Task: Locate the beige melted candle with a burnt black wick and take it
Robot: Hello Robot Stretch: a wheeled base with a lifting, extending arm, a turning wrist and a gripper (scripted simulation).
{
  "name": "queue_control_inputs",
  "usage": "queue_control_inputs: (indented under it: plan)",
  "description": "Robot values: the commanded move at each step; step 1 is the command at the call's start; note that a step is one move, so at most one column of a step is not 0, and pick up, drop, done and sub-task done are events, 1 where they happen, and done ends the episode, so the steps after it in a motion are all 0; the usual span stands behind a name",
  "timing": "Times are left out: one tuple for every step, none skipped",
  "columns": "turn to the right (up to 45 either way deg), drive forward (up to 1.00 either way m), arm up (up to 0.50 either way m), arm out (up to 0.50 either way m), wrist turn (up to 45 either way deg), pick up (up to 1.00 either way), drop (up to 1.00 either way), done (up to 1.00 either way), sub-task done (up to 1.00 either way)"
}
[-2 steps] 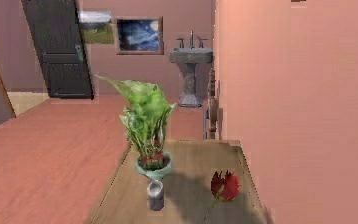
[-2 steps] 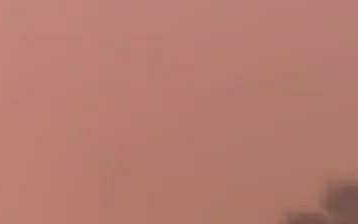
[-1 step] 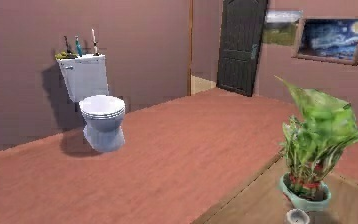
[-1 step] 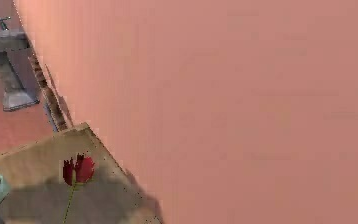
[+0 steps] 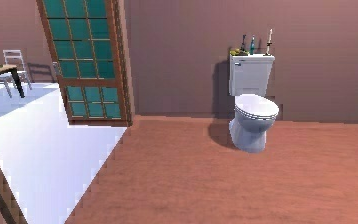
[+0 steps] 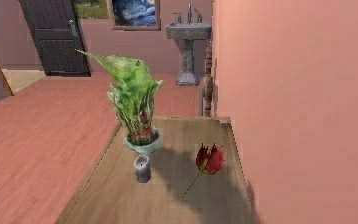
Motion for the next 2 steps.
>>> queue_control_inputs:
  plan:
    - [0.0,0.00,0.50,0.00,0.0,0.00,0.00,0.00,0.00]
    - [0.0,0.00,0.38,0.00,0.0,0.00,0.00,0.00,0.00]
